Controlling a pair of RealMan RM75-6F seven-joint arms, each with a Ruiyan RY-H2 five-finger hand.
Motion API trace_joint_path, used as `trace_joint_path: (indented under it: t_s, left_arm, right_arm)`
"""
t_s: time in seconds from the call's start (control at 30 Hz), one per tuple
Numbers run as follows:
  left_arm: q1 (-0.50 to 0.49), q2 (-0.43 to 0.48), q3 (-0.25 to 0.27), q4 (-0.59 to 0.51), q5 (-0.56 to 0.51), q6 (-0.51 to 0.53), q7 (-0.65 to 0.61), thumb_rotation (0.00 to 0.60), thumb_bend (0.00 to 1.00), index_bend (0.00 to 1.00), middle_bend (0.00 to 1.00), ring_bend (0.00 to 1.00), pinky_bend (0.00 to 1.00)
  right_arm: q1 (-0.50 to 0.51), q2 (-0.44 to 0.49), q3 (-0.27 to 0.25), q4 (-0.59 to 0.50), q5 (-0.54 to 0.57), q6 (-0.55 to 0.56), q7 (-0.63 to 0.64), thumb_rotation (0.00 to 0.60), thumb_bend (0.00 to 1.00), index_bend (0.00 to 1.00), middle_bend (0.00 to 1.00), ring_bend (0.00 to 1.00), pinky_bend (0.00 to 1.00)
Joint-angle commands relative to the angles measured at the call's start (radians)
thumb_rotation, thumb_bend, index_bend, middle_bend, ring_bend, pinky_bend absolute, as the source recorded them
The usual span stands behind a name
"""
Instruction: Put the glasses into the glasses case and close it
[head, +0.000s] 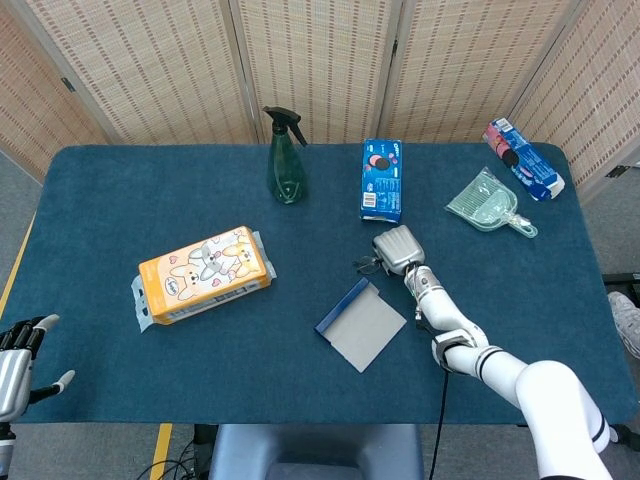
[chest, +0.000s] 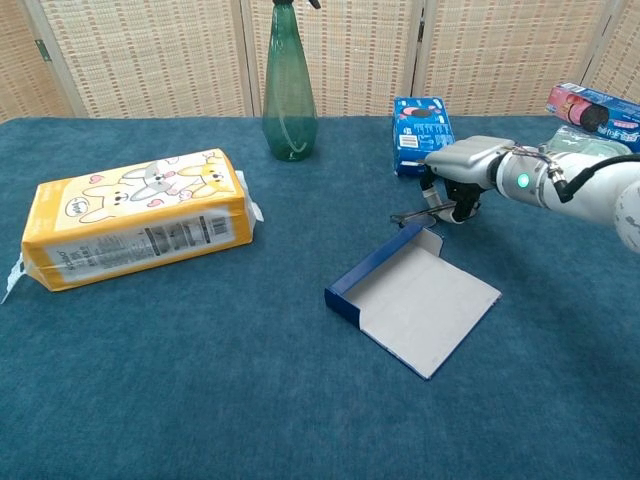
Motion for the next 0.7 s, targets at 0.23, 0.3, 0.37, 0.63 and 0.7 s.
trace_joint_path:
  t_s: [0.23,0.3,0.37,0.63,0.7]
  left_arm:
    - [0.001,0.000,0.001,0.002,0.001,0.001,-0.002,0.600,0.19,0.22,0.24,0.20,0.28]
    - [0.002,0.000,0.001,0.002,0.000,0.002,-0.002,0.600,0.19,0.22,0.24,0.20,0.28]
    - [0.003,0.000,0.001,0.002,-0.001,0.003,-0.001,0.600,0.19,0.22,0.24,0.20,0.28]
    - [0.002,0.001,0.000,-0.004,0.001,0.002,0.002,0.600,0.19,0.22,0.24,0.20,0.28]
    - [0.000,0.001,0.000,-0.005,0.002,0.001,0.005,0.600,0.19,0.22,0.24,0.20,0.28]
  right_arm:
    - [-0.014,0.024,-0.003,-0.033,-0.035,0.020,0.027,0.600,0.50,0.57,1.00,1.00,0.97]
    - [-0.023,0.045,-0.009,-0.066,-0.055,0.039,0.035,0.600,0.50,0.58,1.00,1.00,0.97]
    - [-0.039,0.077,-0.018,-0.116,-0.082,0.070,0.045,0.600,0.50,0.58,1.00,1.00,0.97]
    - [-0.114,0.243,-0.060,-0.352,-0.169,0.195,0.044,0.600,0.50,0.60,1.00,1.00,0.97]
    - [-0.135,0.292,-0.069,-0.417,-0.190,0.231,0.041,0.600,0.50,0.60,1.00,1.00,0.97]
